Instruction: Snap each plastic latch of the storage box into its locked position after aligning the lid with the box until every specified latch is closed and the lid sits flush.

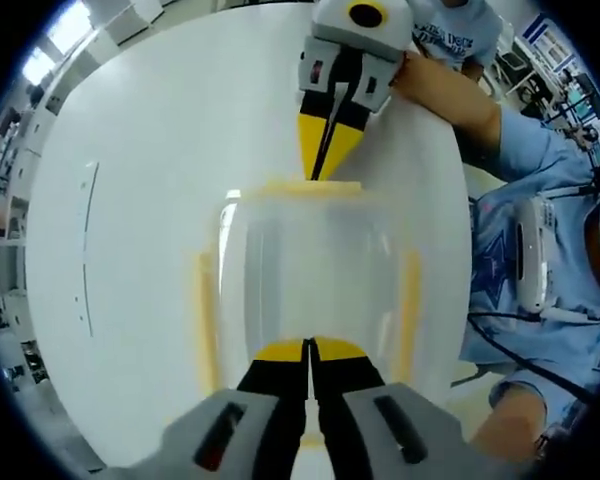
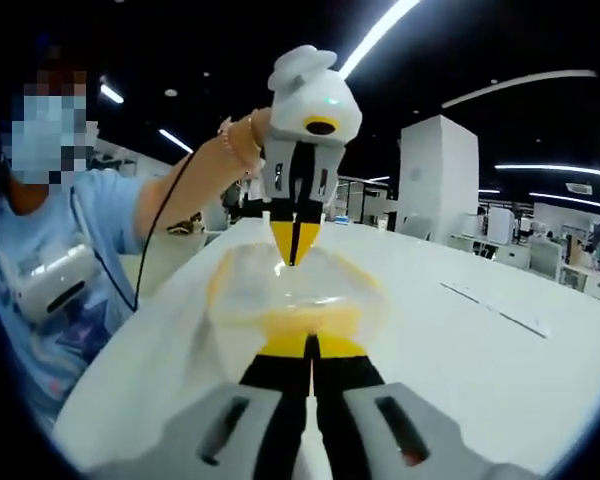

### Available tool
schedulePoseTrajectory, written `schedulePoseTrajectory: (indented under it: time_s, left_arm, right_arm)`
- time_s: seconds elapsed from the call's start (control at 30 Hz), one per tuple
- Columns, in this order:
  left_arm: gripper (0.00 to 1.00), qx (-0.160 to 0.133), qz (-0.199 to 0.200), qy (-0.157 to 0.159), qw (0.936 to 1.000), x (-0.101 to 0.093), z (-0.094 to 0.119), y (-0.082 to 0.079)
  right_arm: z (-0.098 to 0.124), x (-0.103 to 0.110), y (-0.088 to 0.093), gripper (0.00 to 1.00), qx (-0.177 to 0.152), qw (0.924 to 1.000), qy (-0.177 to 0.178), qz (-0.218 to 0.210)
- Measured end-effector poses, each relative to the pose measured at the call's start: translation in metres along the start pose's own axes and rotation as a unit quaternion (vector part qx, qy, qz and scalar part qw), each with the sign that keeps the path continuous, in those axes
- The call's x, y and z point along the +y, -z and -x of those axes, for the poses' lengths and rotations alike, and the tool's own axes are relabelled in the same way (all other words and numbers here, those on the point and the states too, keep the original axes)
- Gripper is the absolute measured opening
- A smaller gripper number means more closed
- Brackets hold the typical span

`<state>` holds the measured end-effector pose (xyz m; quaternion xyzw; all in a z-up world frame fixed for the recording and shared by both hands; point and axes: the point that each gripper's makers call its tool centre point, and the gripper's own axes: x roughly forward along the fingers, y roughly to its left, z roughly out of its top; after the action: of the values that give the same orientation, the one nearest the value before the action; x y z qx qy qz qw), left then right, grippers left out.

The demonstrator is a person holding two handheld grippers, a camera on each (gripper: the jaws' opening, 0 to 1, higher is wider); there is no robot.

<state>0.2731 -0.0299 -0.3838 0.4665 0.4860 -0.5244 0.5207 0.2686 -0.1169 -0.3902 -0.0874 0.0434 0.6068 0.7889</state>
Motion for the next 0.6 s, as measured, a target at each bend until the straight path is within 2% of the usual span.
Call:
schedulePoseTrajectory:
  time_s: [0.17, 0.5, 0.6]
  left_arm:
    - [0.01, 0.002, 0.003, 0.004, 1.0, 0.0001, 0.0004, 0.0008]
    - [0.01, -0.016, 0.018, 0.018, 0.9995, 0.0009, 0.0013, 0.0016]
    - [0.01, -0.017, 0.016, 0.013, 0.9997, 0.0008, 0.001, 0.0013]
  right_arm:
    - [-0.0009, 0.0007, -0.0005, 0.0, -0.004, 1.0, -0.003, -0.008]
    - [-0.0016, 0.0008, -0.0007, 0.0, -0.017, 0.9996, -0.01, -0.02]
    - [-0.0014, -0.0001, -0.0004, 0.0, -0.023, 0.9994, -0.013, -0.024]
